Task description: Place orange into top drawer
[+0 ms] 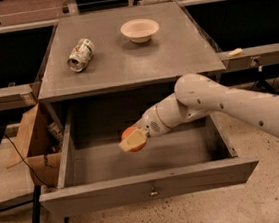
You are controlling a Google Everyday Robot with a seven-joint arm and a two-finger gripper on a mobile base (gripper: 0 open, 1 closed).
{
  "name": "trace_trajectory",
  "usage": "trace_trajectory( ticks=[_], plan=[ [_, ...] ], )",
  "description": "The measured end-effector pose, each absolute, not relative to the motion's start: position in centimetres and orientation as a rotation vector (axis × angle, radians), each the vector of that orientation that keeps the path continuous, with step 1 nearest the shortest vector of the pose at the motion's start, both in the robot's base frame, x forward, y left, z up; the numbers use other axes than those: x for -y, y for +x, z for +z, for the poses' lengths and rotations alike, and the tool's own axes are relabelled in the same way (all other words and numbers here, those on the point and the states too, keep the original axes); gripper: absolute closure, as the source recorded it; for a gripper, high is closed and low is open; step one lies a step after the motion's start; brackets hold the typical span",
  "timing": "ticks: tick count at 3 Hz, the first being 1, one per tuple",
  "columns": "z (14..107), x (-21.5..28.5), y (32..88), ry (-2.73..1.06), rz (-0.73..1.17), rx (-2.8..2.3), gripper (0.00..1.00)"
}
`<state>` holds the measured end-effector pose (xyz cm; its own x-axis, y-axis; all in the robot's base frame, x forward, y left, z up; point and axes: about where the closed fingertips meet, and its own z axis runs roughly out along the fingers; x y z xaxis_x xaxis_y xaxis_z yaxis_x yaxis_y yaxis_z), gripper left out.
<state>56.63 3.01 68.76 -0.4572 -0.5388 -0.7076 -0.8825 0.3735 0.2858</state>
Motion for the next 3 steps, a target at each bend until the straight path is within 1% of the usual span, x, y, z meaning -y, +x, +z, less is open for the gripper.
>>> trace_trajectory(
  ticks=[1, 2, 3],
  plan=[
    [66.3, -4.2, 56.7, -1.183, 0.934, -2.131, 0.79],
    [64.7, -5.1, 56.7, -1.157, 0.984, -2.128, 0.56],
    [64.3, -5.3, 56.9, -1.149, 1.0, -2.113, 0.25]
  ],
)
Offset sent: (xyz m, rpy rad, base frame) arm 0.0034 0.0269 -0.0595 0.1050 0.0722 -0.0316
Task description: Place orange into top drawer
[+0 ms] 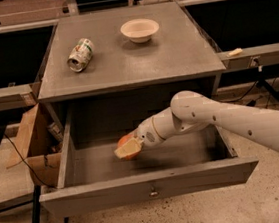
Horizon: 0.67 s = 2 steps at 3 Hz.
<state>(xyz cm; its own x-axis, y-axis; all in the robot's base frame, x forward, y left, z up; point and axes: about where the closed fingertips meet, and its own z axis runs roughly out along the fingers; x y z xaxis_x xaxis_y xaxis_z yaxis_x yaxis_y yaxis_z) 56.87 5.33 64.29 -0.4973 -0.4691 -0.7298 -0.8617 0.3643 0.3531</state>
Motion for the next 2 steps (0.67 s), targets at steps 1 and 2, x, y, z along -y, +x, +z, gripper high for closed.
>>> trace_trajectory(
  ticks=[1, 2],
  plan=[
    [65.15, -5.18, 57.06, -1.153, 0.985, -2.088, 0.0],
    [65.15, -5.18, 57.06, -1.153, 0.985, -2.088, 0.0]
  ],
)
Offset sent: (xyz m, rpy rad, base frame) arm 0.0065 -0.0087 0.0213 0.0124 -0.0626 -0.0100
